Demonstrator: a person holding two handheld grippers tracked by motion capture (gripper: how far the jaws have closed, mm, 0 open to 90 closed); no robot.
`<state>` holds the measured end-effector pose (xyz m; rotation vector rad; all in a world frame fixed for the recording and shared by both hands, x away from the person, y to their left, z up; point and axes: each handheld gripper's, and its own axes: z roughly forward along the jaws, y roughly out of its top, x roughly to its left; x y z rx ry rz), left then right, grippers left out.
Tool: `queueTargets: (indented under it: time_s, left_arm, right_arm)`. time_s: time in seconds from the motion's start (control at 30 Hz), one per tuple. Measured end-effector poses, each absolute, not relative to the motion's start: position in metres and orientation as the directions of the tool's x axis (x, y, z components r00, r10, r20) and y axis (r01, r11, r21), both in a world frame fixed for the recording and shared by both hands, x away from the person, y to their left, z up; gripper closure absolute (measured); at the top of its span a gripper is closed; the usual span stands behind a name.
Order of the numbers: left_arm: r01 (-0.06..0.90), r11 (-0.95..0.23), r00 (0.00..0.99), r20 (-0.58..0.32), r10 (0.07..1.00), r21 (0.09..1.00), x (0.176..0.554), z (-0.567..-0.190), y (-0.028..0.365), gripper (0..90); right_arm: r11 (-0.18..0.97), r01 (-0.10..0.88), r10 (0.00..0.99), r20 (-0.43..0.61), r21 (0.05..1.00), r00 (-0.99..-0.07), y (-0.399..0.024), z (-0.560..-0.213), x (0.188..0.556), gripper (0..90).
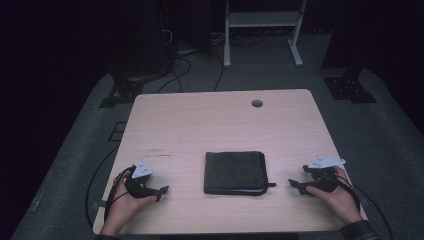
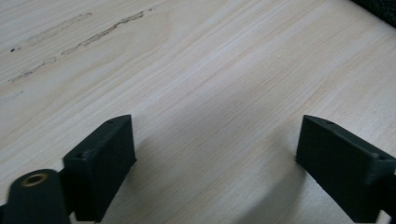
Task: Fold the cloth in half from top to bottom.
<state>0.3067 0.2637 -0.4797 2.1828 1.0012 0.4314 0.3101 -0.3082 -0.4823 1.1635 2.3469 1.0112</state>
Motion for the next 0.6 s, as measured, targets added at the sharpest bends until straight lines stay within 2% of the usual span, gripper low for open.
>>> queueTargets:
  time_s: [0.1, 0.2, 0.6]
  left_arm:
    - [0.522, -0.458, 0.648, 0.015, 0.762, 0.72, 0.3054, -0.4832, 0.2664, 1.6]
    - [0.519, -0.463, 0.655, 0.014, 0.756, 0.718, 0.3038, -0.4835, 0.2678, 0.4]
    - [0.517, -0.466, 0.657, 0.015, 0.753, 0.718, 0.3031, -0.4835, 0.2687, 0.4]
  right_arm:
    - [0.418, 0.553, 0.793, 0.008, 0.721, -0.609, -0.3076, -0.4844, 0.31, 15.5]
    - [0.407, 0.545, 0.796, 0.008, 0.733, -0.606, -0.3073, -0.4869, 0.3102, 12.9]
    - [0.407, 0.545, 0.796, 0.008, 0.734, -0.605, -0.3072, -0.487, 0.3104, 12.7]
